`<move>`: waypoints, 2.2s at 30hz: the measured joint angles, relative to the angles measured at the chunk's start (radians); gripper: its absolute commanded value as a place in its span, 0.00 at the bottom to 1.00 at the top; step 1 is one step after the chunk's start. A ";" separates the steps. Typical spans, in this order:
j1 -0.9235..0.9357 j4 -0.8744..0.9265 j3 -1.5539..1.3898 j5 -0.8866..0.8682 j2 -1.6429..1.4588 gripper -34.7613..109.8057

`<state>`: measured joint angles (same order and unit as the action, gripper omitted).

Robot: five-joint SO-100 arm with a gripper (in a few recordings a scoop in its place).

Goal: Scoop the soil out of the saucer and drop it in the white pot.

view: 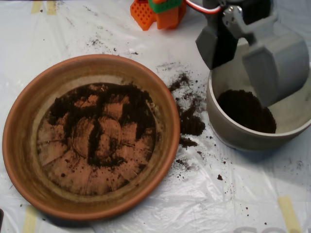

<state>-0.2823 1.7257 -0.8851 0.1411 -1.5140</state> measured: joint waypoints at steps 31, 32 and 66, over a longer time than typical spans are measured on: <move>0.900 -0.658 -0.925 -0.098 0.009 0.52; 0.911 -0.675 -0.925 -0.097 0.037 0.52; 1.037 -0.692 -0.816 -0.109 0.195 0.27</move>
<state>0.7547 1.0339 -1.7012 0.0322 -1.3192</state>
